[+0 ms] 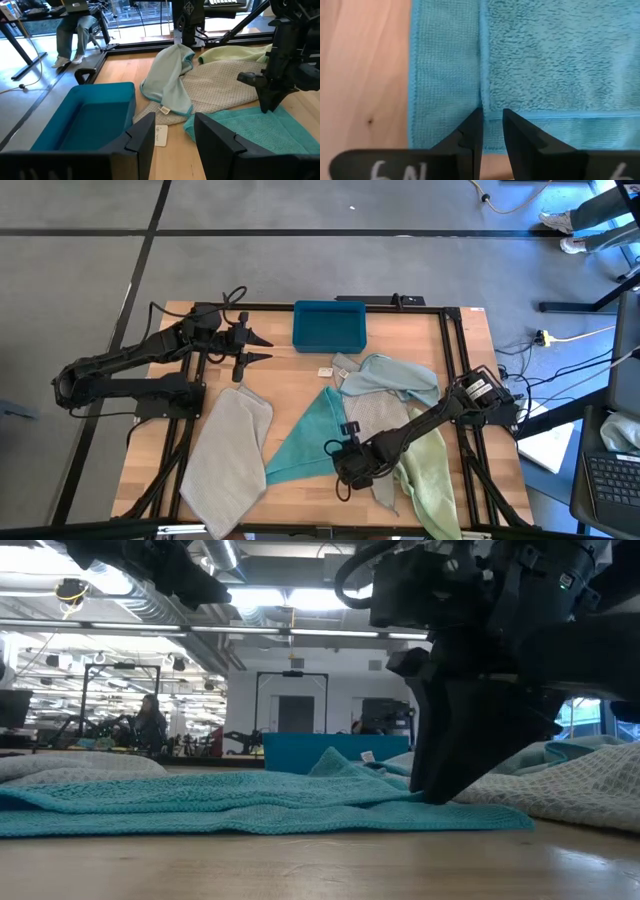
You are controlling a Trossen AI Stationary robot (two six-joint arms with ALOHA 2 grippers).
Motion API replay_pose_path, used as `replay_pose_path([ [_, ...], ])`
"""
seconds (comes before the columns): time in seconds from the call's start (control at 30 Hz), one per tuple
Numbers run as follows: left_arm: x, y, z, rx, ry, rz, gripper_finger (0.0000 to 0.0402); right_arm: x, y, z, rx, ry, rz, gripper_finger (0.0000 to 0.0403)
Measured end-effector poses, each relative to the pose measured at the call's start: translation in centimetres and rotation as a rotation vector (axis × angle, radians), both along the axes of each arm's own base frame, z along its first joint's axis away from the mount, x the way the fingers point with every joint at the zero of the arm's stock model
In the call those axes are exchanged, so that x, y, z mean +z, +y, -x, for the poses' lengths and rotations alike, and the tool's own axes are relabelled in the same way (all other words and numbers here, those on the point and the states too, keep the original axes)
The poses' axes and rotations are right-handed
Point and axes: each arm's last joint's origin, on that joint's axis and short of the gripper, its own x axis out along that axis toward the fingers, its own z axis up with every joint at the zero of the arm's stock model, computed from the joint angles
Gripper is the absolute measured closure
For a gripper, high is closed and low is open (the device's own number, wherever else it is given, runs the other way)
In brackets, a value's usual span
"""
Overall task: Fold microfiber towels
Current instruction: Adjust the dark blue towel
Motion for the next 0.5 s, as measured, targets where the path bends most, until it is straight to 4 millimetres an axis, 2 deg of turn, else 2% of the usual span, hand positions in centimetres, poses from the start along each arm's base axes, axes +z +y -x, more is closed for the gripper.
replay_pose_path([
  [0.23,0.0,0.0,0.0,0.0,0.0,0.0,0.0272,0.0,-0.01,0.0,0.0,-0.001,0.003,0.0333],
  [0.4,-0.01,0.0,0.0,0.0,0.0,0.0,0.0272,0.02,0.07,-0.07,0.026,0.0,-0.004,0.0387],
  [0.5,-0.01,0.0,-0.01,0.0,0.0,0.0,0.0272,0.0,-0.03,-0.17,0.054,0.015,-0.026,0.0394],
])
